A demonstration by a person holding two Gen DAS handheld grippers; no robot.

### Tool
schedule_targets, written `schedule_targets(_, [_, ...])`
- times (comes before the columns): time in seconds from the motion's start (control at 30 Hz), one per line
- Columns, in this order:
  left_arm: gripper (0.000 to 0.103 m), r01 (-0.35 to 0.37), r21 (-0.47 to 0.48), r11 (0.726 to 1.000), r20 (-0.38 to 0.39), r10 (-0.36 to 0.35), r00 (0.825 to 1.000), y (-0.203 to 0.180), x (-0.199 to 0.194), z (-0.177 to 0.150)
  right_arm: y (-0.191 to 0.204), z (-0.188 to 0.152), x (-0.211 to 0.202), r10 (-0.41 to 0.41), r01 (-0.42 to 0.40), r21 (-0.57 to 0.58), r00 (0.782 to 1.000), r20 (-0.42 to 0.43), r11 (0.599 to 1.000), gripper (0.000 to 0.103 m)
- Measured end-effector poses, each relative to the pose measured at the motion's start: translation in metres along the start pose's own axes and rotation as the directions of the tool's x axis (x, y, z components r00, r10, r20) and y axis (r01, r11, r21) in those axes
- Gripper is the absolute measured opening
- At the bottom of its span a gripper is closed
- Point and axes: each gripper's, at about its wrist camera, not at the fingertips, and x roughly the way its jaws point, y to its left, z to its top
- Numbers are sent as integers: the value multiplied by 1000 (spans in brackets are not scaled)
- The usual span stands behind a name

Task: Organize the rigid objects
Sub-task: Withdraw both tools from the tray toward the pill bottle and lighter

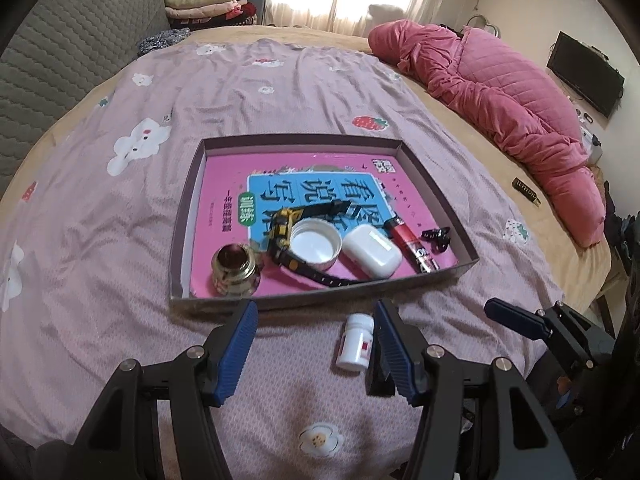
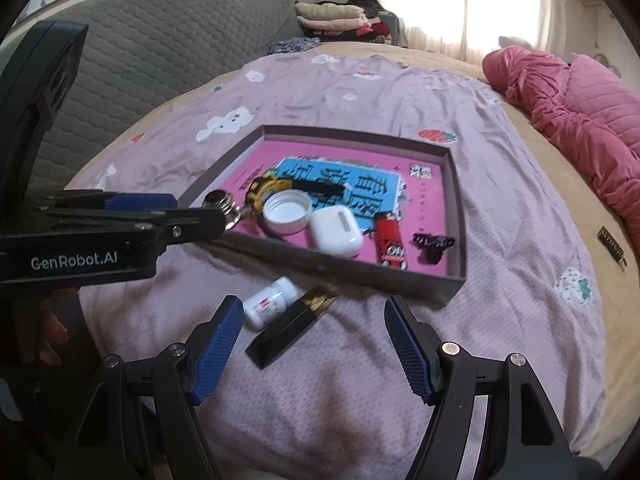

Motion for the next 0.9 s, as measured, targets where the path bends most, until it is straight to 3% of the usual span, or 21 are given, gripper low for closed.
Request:
schedule_targets(0.23, [60, -12, -3, 1000, -26, 11, 1000, 6, 2, -11, 15, -12, 12, 7, -8, -33, 999, -33, 999, 74])
schedule_targets(0.9, [60, -8, 2, 1000, -113, 8, 994, 9, 29, -26, 7, -25, 74, -9, 22, 77, 987, -158, 997, 74])
